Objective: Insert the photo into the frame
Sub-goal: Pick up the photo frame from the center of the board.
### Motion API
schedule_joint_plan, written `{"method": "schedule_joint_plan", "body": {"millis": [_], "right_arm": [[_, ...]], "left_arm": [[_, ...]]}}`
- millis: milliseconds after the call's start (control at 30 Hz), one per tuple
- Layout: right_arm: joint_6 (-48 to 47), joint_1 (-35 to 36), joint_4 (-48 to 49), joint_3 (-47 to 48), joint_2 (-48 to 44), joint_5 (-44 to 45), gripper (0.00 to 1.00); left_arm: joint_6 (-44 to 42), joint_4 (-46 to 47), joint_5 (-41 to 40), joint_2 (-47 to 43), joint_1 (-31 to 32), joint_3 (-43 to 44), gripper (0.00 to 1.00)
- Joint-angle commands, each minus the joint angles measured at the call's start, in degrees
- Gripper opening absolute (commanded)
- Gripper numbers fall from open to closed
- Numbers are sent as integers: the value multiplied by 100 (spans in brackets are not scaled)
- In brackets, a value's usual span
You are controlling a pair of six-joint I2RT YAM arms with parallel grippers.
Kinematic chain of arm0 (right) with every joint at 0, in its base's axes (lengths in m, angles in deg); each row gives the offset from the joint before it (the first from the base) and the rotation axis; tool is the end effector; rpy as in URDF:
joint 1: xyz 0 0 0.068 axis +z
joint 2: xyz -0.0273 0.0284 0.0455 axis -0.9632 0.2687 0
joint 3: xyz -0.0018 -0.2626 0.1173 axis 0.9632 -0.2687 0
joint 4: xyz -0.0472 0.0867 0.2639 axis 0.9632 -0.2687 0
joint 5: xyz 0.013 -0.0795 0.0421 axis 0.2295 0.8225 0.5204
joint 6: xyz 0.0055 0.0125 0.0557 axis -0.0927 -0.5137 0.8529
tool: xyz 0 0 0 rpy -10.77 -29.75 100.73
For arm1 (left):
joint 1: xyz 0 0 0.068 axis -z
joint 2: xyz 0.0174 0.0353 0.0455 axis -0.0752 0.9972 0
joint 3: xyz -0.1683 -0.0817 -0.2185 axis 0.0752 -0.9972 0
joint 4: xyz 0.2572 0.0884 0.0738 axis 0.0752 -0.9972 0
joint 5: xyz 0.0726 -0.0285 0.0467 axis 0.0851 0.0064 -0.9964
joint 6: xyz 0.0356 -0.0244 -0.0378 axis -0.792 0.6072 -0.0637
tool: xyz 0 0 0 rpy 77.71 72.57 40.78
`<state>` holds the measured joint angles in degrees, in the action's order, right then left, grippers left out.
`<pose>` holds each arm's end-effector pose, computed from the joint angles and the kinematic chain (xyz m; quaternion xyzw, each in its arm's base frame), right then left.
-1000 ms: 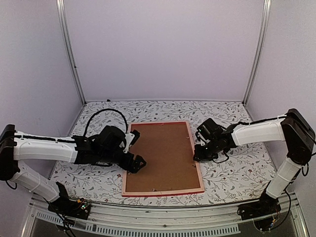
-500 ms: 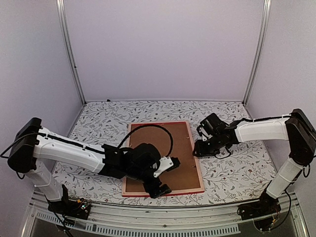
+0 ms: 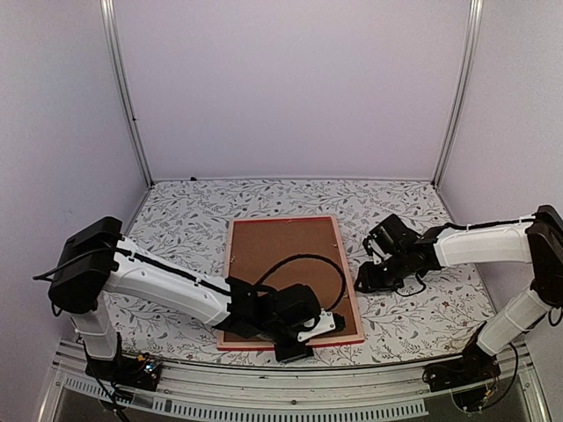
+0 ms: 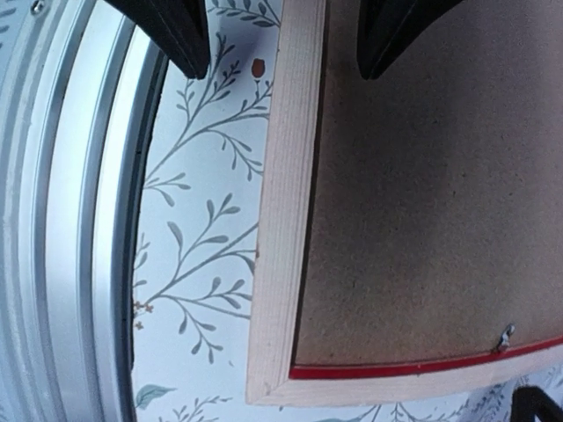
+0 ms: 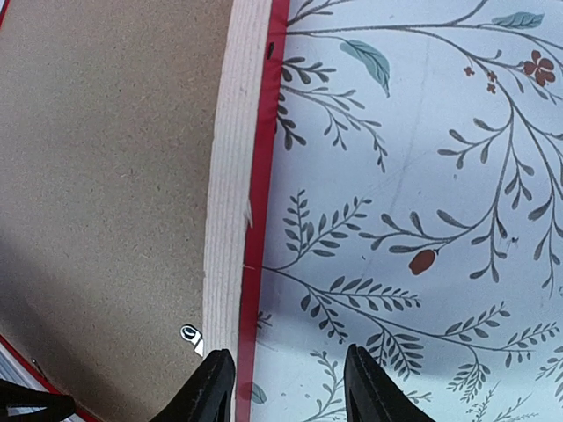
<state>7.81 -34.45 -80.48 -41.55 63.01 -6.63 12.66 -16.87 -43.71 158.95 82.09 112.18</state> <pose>0.2266 0.1934 0.1551 -0.0881 0.9692 0.1579 0.1671 0.0855 -0.3880 0.1408 0.6082 0.7465 -0.1537 0.2219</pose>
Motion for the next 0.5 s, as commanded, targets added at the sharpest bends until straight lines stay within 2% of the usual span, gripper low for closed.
{"method": "schedule_joint_plan", "body": {"millis": [0, 267, 333, 467], "right_arm": [[150, -16, 97, -147, -281, -134, 47], [144, -16, 170, -285, -304, -421, 47], [123, -15, 156, -295, -297, -524, 49], [120, -10, 87, -279, -396, -729, 58]], "left_arm": [[-164, -119, -436, 226, 92, 151, 50], [-223, -94, -835, 227, 139, 127, 13], [-217, -108, -869, 193, 139, 136, 0], [-242, -79, -928, -31, 138, 132, 0]]}}
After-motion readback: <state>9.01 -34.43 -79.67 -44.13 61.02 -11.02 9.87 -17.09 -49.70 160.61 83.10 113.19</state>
